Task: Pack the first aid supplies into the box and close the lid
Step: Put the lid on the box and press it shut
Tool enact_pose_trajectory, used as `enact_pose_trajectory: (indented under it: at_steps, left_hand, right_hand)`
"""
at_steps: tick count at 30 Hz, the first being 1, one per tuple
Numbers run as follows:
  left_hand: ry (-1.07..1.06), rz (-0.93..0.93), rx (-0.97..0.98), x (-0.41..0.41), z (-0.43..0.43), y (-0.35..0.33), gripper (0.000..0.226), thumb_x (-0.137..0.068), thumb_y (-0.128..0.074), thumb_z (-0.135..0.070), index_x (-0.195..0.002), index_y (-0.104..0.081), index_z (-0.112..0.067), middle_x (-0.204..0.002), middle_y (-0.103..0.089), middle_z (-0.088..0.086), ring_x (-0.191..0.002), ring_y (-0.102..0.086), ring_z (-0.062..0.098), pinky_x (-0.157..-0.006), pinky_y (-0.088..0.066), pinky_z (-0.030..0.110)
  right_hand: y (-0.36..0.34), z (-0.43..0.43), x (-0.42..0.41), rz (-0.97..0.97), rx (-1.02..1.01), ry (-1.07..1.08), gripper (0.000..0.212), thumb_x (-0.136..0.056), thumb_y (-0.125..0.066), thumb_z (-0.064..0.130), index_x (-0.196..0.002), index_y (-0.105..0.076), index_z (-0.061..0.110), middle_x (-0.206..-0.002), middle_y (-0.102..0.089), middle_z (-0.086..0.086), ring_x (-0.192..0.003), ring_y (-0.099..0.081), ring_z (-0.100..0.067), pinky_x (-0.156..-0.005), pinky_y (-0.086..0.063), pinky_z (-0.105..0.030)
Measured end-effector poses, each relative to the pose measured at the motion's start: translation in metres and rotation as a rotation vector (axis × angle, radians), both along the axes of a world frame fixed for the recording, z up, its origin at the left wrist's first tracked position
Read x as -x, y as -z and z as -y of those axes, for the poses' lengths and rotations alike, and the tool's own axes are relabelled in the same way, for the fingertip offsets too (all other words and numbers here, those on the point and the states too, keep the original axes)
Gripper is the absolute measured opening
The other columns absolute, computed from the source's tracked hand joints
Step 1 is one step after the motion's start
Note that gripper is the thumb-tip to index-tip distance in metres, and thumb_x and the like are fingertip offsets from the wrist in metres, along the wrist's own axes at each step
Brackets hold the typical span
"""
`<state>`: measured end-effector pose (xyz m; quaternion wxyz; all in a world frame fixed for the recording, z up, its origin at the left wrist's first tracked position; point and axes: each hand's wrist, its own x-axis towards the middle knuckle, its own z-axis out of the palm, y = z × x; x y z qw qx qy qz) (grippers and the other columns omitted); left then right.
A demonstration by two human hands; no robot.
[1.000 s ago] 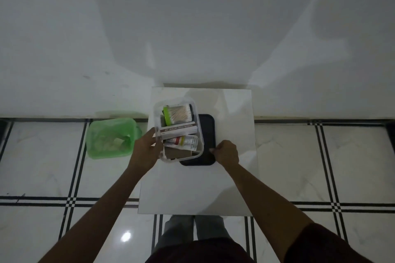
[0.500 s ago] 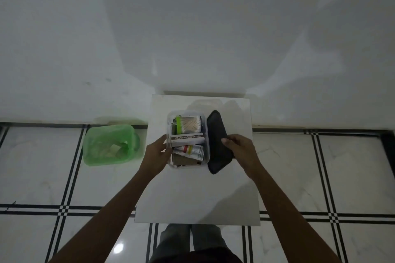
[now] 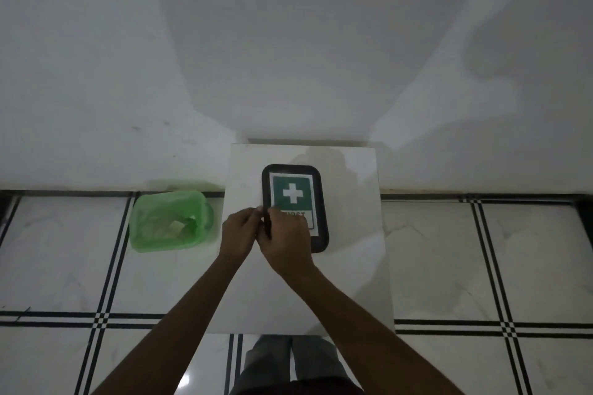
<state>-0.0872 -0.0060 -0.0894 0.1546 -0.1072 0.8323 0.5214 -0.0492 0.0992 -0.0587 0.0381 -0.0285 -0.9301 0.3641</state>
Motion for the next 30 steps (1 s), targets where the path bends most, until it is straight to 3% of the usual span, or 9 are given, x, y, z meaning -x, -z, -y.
enact_pose_trajectory:
  at_steps: [2, 4, 7, 10, 13, 17, 21, 26, 30]
  left_hand:
    - [0.003, 0.083, -0.048, 0.001, 0.001, -0.002, 0.034, -0.092, -0.051, -0.031, -0.076, -0.071, -0.008, -0.071, -0.07, 0.014, -0.069, -0.065, 0.031, -0.072, -0.057, 0.049]
    - [-0.005, 0.101, -0.069, 0.002, 0.003, -0.002, 0.027, -0.091, -0.057, -0.028, -0.08, -0.072, -0.009, -0.074, -0.071, 0.012, -0.07, -0.066, 0.028, -0.073, -0.057, 0.046]
    - [-0.028, 0.133, -0.098, 0.001, 0.006, 0.001, 0.018, -0.082, -0.07, -0.028, -0.086, -0.073, -0.01, -0.08, -0.074, 0.011, -0.079, -0.069, 0.031, -0.074, -0.059, 0.041]
    - [-0.099, 0.155, -0.122, -0.003, 0.008, 0.005, 0.018, -0.079, -0.073, -0.024, -0.087, -0.073, -0.009, -0.082, -0.074, 0.012, -0.08, -0.07, 0.03, -0.071, -0.059, 0.036]
    - [-0.124, 0.118, -0.103, -0.004, 0.006, 0.004, 0.015, -0.079, -0.073, -0.021, -0.087, -0.072, -0.009, -0.08, -0.073, 0.012, -0.076, -0.069, 0.03, -0.07, -0.059, 0.037]
    - [-0.152, 0.039, -0.027, -0.004, 0.005, 0.005, 0.006, -0.082, -0.068, -0.012, -0.085, -0.072, -0.008, -0.075, -0.072, 0.013, -0.064, -0.066, 0.026, -0.07, -0.061, 0.042]
    - [-0.121, 0.017, 0.024, -0.01, 0.006, 0.012, 0.013, -0.081, -0.07, -0.015, -0.092, -0.072, -0.007, -0.077, -0.072, 0.013, -0.07, -0.07, 0.027, -0.069, -0.061, 0.044]
    - [-0.193, 0.121, -0.041, -0.027, 0.002, 0.013, 0.021, -0.081, -0.072, -0.014, -0.094, -0.069, 0.002, -0.086, -0.07, 0.021, -0.075, -0.071, 0.03, -0.063, -0.062, 0.042]
    - [-0.263, 0.211, -0.098, -0.02, -0.003, 0.009, 0.016, -0.08, -0.072, -0.011, -0.084, -0.067, 0.004, -0.079, -0.067, 0.019, -0.076, -0.07, 0.033, -0.061, -0.062, 0.04]
  right_hand:
    - [0.002, -0.001, 0.0, 0.037, 0.087, -0.032, 0.015, -0.092, -0.055, 0.017, -0.097, -0.064, 0.006, -0.085, -0.072, -0.012, -0.077, -0.067, -0.023, -0.078, -0.058, -0.037]
    - [0.001, -0.01, -0.001, 0.096, 0.146, 0.013, 0.015, -0.093, -0.054, 0.015, -0.099, -0.063, 0.004, -0.091, -0.07, -0.014, -0.083, -0.065, -0.023, -0.08, -0.054, -0.027]
    - [0.001, -0.039, -0.006, 0.083, 0.039, 0.283, 0.016, -0.09, -0.059, 0.013, -0.103, -0.061, 0.004, -0.1, -0.066, -0.014, -0.093, -0.062, -0.024, -0.075, -0.05, -0.022]
    - [0.004, -0.072, -0.01, 0.301, 0.008, 0.439, 0.028, -0.087, -0.065, 0.019, -0.11, -0.061, 0.003, -0.105, -0.065, -0.014, -0.097, -0.061, -0.027, -0.078, -0.045, -0.024]
    - [0.012, -0.089, -0.013, 0.453, 0.04, 0.384, 0.029, -0.083, -0.07, 0.02, -0.104, -0.068, 0.0, -0.102, -0.071, -0.016, -0.091, -0.065, -0.029, -0.081, -0.044, -0.024]
    - [0.016, -0.087, -0.011, 0.388, 0.111, 0.385, 0.023, -0.079, -0.074, 0.017, -0.095, -0.072, 0.0, -0.092, -0.073, -0.018, -0.082, -0.067, -0.029, -0.081, -0.052, -0.027]
    - [0.017, -0.085, -0.007, 0.382, 0.105, 0.382, 0.022, -0.08, -0.073, 0.016, -0.095, -0.073, 0.0, -0.091, -0.074, -0.017, -0.08, -0.067, -0.028, -0.073, -0.044, -0.022]
    - [0.021, -0.087, -0.005, 0.418, 0.126, 0.399, 0.021, -0.079, -0.075, 0.02, -0.087, -0.074, 0.0, -0.082, -0.074, -0.017, -0.07, -0.066, -0.025, -0.07, -0.05, -0.026]
    - [0.023, -0.086, 0.0, 0.489, 0.108, 0.393, 0.024, -0.081, -0.073, 0.02, -0.085, -0.07, -0.003, -0.083, -0.071, -0.019, -0.066, -0.057, -0.02, -0.067, -0.041, -0.024]
